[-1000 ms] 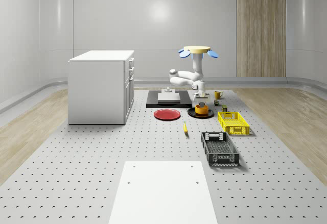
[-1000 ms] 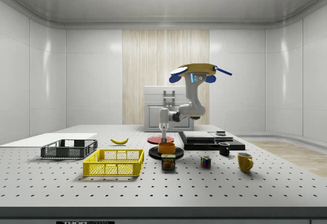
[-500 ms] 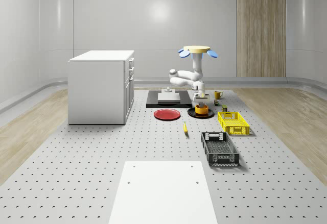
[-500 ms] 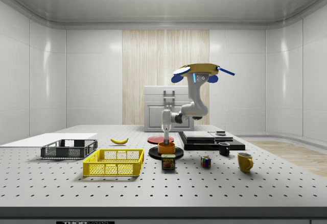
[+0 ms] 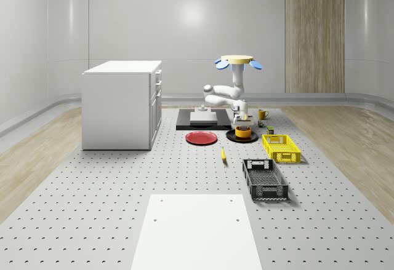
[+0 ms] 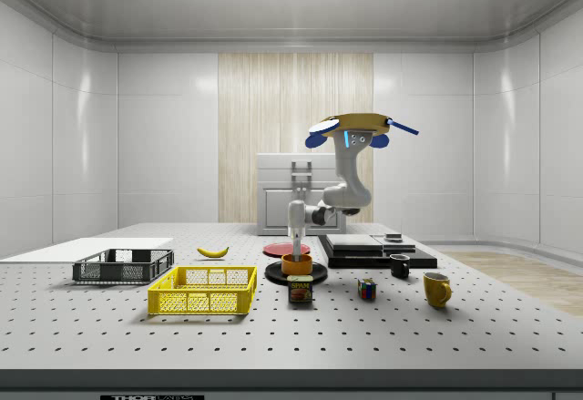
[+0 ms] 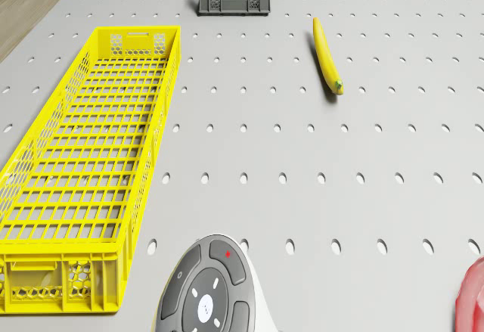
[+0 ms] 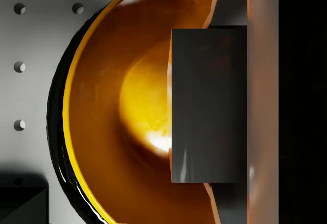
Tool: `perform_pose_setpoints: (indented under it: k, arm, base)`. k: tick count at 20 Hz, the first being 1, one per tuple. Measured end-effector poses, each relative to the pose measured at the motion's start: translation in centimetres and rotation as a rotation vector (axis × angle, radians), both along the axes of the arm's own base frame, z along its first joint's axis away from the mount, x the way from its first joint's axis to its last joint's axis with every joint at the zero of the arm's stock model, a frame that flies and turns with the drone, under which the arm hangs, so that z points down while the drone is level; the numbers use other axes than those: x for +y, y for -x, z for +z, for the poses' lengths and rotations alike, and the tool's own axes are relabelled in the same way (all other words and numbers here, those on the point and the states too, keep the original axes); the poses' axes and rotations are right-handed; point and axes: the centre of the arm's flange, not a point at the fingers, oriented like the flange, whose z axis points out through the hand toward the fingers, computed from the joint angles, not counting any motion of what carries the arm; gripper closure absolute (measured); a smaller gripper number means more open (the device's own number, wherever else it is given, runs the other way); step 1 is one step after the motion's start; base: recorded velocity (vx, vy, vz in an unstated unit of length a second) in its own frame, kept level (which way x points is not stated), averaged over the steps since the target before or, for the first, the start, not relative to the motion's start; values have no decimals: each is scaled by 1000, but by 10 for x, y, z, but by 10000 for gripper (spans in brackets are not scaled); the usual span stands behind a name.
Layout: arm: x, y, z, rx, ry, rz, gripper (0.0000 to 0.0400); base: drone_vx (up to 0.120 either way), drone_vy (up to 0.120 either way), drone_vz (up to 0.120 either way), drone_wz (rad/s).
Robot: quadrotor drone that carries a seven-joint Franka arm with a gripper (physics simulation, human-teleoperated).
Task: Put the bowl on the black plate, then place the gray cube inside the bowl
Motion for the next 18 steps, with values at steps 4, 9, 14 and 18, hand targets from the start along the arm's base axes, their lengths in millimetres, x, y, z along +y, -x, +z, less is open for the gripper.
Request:
perform_pose_setpoints:
  k: [4,9,14,18]
  arm:
    - [-1,0,11,0,0,0,150]
    - [-1,0,13,0,0,0,43]
    - [-1,0,-3,0,0,0,12]
    - [-1,0,-14,0,0,0,5]
  base:
    - [0,0,0,0]
    - [0,0,0,0]
    - [0,0,0,0]
    - [0,0,0,0]
